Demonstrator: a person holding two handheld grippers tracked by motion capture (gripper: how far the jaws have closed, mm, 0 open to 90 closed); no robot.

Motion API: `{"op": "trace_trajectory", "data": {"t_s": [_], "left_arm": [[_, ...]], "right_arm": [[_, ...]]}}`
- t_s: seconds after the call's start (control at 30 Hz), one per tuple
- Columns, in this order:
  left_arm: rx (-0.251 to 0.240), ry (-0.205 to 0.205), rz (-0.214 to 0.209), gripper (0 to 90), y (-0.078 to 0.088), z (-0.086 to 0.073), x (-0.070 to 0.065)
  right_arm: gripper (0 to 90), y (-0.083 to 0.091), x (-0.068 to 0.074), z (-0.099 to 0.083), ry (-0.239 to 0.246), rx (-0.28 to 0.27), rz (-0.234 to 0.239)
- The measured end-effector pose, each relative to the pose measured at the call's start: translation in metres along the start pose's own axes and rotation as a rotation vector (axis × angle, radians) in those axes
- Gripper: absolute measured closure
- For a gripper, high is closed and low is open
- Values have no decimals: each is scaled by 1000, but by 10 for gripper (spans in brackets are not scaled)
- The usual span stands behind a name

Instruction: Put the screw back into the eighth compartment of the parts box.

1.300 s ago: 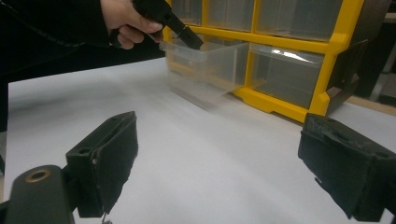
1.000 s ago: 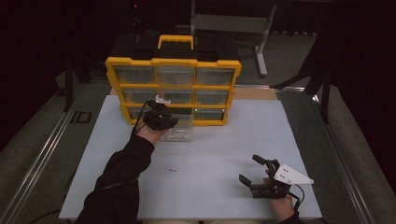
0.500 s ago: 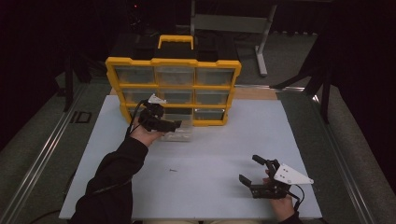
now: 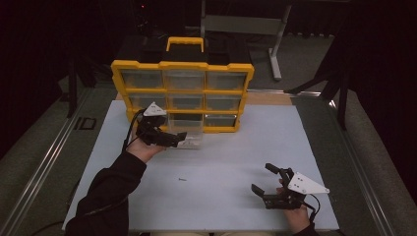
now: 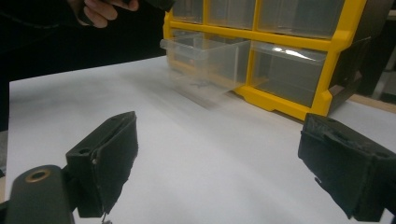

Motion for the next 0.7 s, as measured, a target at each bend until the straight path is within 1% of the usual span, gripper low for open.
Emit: {"op": "trace_trajectory", "data": {"t_s": [0.03, 0.07, 0.1, 0.17, 0.2, 0.37, 0.6, 0.7], "left_arm": [[-4, -8, -4, 16, 3, -2, -2], [-4, -10, -16, 17, 5, -4, -2], [-8, -11, -16, 17, 7, -6, -3], [-6, -17, -35, 16, 10, -10, -4], [-7, -27, -36, 17, 11, -12, -5], [-6, -51, -84, 17, 17, -23, -9], [17, -95, -136, 18, 18, -40, -16], [29, -102, -154, 18, 17, -47, -18]], "right_arm": [[120, 0, 0, 0, 1, -1, 0], [121, 0, 0, 0, -1, 0, 1], [120, 0, 0, 0, 0, -1, 1], [121, 0, 0, 0, -1, -1, 2], [120, 0, 0, 0, -1, 0, 2], [121, 0, 0, 0, 0, 0, 3], [120, 0, 0, 0, 3, 2, 4], [121, 0, 0, 0, 3, 3, 5]]}}
Point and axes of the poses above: each handheld gripper's, and its own axes: y roughly backward along the jaws, z roughly out of its top, x roughly to its left, the point moved 1 cm from there along -y, roughly forward along the jaws, and after that the axes turned 8 degrees about y, right-handed, at the moved point
